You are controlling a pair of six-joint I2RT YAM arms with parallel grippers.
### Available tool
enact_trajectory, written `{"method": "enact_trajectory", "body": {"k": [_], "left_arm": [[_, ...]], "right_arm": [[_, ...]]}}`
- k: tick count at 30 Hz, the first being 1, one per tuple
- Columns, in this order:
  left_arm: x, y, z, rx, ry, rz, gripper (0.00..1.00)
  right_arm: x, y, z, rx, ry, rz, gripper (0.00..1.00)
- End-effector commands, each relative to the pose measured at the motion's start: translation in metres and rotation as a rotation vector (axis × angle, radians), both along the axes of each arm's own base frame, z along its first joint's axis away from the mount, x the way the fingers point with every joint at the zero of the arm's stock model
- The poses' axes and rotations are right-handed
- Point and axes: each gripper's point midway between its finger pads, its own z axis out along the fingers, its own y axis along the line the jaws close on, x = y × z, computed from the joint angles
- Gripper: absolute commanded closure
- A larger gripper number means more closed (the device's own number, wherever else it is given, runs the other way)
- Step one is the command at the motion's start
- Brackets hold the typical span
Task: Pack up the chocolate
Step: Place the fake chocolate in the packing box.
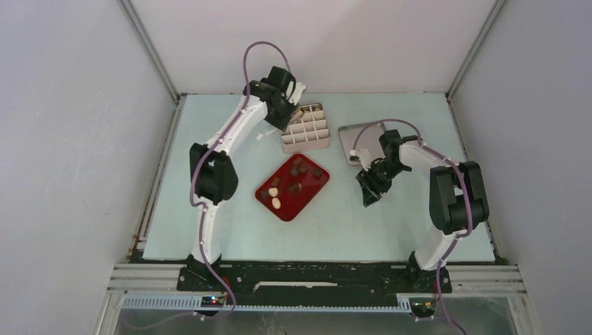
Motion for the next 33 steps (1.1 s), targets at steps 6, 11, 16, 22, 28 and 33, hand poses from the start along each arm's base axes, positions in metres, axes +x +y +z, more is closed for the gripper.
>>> {"method": "enact_trajectory", "body": {"k": [6,11,16,22,28,33], "left_arm": [[0.002,-0.003,0.013,-0.021,-0.011,0.008,0.80],[-0.001,-0.004,0.011,-0.018,0.000,0.001,0.72],[0.001,-0.003,0.013,-0.011,-0.011,0.006,0.66],[0.001,-0.001,0.015,-0.002,-0.019,0.010,0.61],[0.002,0.001,0.019,0.005,-0.035,0.014,0.56],[0.004,0.001,0.022,0.003,-0.044,0.017,0.57]], "right_arm": [[0.009,0.000,0.003,-0.003,-0.022,0.013,0.41],[0.008,0.000,0.003,-0.003,-0.019,0.013,0.41],[0.009,0.000,0.002,-0.005,-0.019,0.014,0.41],[0.008,-0.001,0.002,-0.005,-0.017,0.014,0.41],[0.008,0.000,0.002,-0.005,-0.016,0.015,0.41],[0.008,0.000,0.002,-0.006,-0.016,0.015,0.40]]}}
